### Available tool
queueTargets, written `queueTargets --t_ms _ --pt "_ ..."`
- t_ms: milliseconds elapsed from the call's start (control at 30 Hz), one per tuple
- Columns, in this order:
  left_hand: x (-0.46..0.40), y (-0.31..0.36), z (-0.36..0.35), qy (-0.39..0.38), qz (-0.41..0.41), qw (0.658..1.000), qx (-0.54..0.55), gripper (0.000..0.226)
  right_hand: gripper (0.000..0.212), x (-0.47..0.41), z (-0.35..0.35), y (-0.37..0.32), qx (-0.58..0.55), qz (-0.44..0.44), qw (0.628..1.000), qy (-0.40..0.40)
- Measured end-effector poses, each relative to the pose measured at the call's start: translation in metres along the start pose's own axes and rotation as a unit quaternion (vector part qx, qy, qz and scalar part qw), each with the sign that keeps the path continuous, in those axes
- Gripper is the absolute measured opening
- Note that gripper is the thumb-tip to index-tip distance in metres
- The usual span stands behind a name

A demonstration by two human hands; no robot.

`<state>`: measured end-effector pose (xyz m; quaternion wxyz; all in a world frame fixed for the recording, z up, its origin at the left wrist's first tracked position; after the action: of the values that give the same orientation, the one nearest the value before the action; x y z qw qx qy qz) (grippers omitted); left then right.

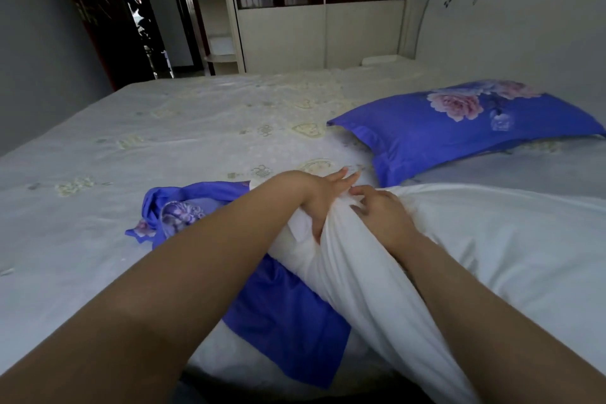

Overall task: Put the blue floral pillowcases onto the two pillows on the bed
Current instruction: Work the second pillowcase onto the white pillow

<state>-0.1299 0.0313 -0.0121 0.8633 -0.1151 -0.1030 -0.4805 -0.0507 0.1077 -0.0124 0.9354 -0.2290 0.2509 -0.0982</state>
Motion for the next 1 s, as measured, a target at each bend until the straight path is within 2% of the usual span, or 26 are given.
queueTargets --t_ms 67,100,167,233,333,400,500,633,733,833,900,1000 --pt "-0.006 -0.003 -0.009 -0.038 0.005 0.999 -0.001 0.136 0.047 0.001 0.001 0.002 -0.085 -0.057 0.994 0.021" --pt "-0.008 -0.004 -0.012 -0.050 0.014 0.999 0.010 0.133 0.062 0.003 -0.002 0.001 -0.093 -0.070 0.993 0.002" --pt "-0.009 -0.006 -0.015 -0.062 0.032 0.997 0.016 0.133 0.093 0.006 -0.008 -0.008 -0.039 -0.061 0.995 -0.073" --pt "-0.008 -0.007 -0.015 -0.052 0.039 0.998 0.008 0.126 0.110 0.008 -0.011 -0.020 0.063 -0.018 0.988 -0.140" --pt "0.001 -0.013 -0.019 -0.008 0.059 0.998 0.031 0.102 0.127 0.008 -0.018 -0.029 0.201 0.024 0.961 -0.188" --pt "0.015 -0.018 -0.018 0.040 0.078 0.995 0.052 0.096 0.134 0.004 -0.025 -0.031 0.234 0.028 0.952 -0.197" --pt "0.042 -0.020 -0.013 0.131 0.091 0.987 0.017 0.091 0.144 -0.005 -0.035 -0.033 0.274 0.036 0.933 -0.229" --pt "0.063 -0.014 -0.012 0.223 0.092 0.970 -0.014 0.065 0.143 -0.013 -0.038 -0.034 0.283 0.038 0.917 -0.277" --pt "0.077 -0.015 -0.015 0.244 0.105 0.964 -0.007 0.067 0.138 -0.008 -0.038 -0.042 0.262 0.035 0.908 -0.326" --pt "0.088 -0.018 -0.020 0.252 0.119 0.960 0.007 0.075 0.133 -0.001 -0.039 -0.048 0.223 0.033 0.919 -0.324" --pt "0.095 -0.019 -0.024 0.253 0.127 0.959 0.028 0.080 0.118 0.007 -0.040 -0.051 0.199 0.047 0.933 -0.296" --pt "0.107 -0.018 -0.030 0.278 0.124 0.946 0.114 0.090 0.082 0.017 -0.034 -0.053 0.135 0.058 0.963 -0.228"
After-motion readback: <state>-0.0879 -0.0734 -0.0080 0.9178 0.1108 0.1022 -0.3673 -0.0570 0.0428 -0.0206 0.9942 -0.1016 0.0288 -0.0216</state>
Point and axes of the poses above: each hand's wrist, its own x-axis away from the middle knuckle, its own z-axis out of the back of the hand, y = z × x, the point moved 7 cm from there along -x, towards the middle knuckle, and after that the axes turned 11 degrees about y, right-handed, at the moved point
